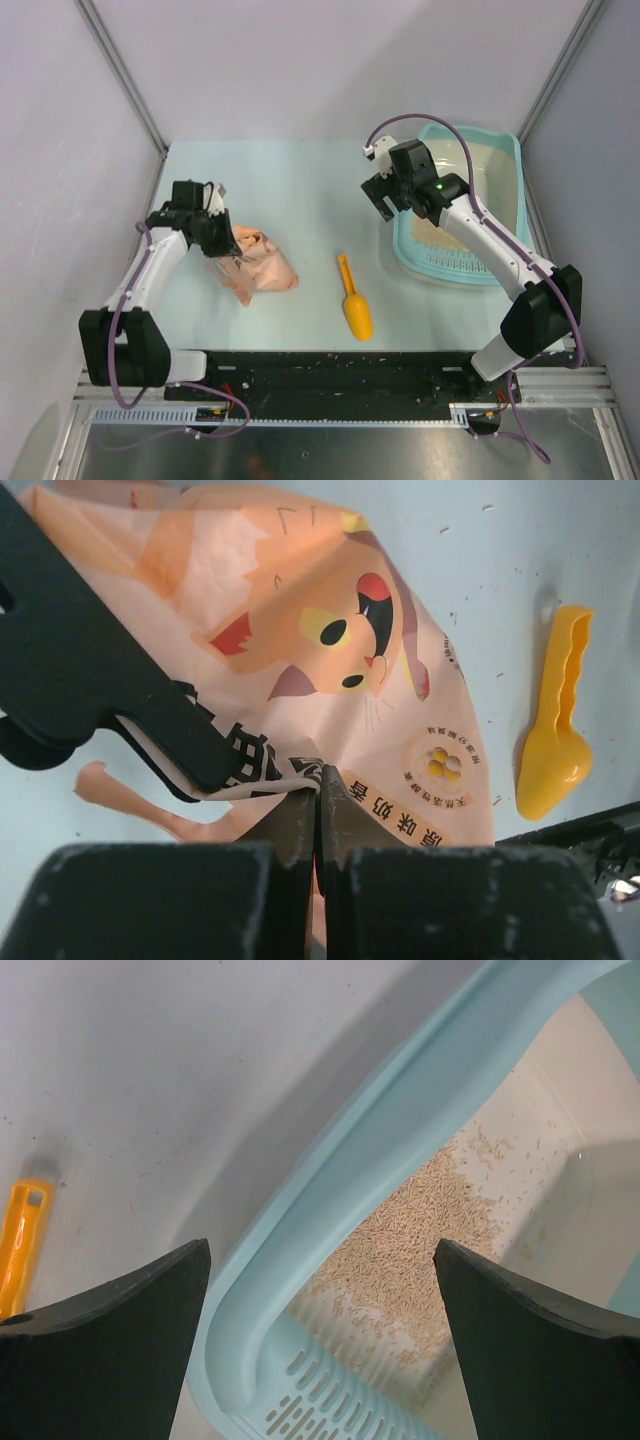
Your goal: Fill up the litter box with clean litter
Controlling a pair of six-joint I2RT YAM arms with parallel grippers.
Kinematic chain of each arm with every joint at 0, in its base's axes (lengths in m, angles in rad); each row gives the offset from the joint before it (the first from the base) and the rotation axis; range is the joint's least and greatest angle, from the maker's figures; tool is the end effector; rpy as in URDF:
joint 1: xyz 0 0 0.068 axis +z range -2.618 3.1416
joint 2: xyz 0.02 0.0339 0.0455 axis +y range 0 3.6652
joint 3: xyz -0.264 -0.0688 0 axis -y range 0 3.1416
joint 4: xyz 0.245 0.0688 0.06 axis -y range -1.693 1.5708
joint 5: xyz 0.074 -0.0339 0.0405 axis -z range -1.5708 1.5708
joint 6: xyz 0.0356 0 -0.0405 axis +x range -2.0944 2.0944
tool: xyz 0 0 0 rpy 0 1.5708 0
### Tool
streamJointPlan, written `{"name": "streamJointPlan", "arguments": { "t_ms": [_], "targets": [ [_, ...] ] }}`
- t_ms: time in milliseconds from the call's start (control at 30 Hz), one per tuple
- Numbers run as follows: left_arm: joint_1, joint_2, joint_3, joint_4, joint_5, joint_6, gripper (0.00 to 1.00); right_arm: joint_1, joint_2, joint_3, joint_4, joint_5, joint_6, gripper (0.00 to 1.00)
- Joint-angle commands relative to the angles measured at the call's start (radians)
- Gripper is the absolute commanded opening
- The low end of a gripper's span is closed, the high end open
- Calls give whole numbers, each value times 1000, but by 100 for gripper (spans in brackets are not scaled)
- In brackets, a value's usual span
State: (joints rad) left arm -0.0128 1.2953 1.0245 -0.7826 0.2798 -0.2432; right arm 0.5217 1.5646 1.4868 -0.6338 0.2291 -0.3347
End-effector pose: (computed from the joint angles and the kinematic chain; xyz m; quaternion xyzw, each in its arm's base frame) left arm 0.2537 -0.0131 0.2658 -0.0746 0.9550 -0.1660 0.2340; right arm 0.3071 0.1672 0.3473 -0.3317 0.8414 -0.0648 0.4217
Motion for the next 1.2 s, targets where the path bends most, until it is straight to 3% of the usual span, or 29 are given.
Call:
{"name": "streamJointPlan", "arguments": {
  "t_ms": [0, 267, 400, 433, 533, 633, 800, 833, 900, 1000, 1067, 1167],
  "targets": [
    [10, 77, 158, 89, 45, 177, 0, -2, -6, 4, 22, 27, -9, 100],
    [-36, 156, 402, 89, 203, 582, 0, -43, -14, 15, 8, -89, 43, 100],
    [-84, 150, 476, -13, 434, 827, 0, -63, -8, 30, -18, -160, 54, 100],
    [-110, 145, 488, -47, 435, 970, 0, -77, -6, 32, -20, -171, 56, 100],
    [-229, 160, 511, -171, 343, 1181, 0, -95, 9, 53, -32, -206, 71, 100],
    [-285, 200, 506, -237, 289, 1214, 0, -112, 15, 63, -38, -212, 77, 100],
    [-303, 231, 477, -238, 210, 1138, 1, -129, 0, 55, -52, -218, 77, 100],
    [-303, 229, 483, -236, 205, 1084, 12, -134, -8, 49, -55, -218, 79, 100],
    [-303, 211, 506, -225, 219, 1035, 61, -140, -11, 41, -58, -255, 79, 100],
    [-315, 168, 526, -183, 223, 948, 99, -143, -9, 35, -60, -267, 85, 100],
    [-325, 128, 526, -123, 146, 772, 100, -149, -6, 35, -60, -274, 86, 100],
    [-317, 105, 523, -43, -206, 488, 100, -150, 0, 33, -50, -283, 92, 100]
  ]
}}
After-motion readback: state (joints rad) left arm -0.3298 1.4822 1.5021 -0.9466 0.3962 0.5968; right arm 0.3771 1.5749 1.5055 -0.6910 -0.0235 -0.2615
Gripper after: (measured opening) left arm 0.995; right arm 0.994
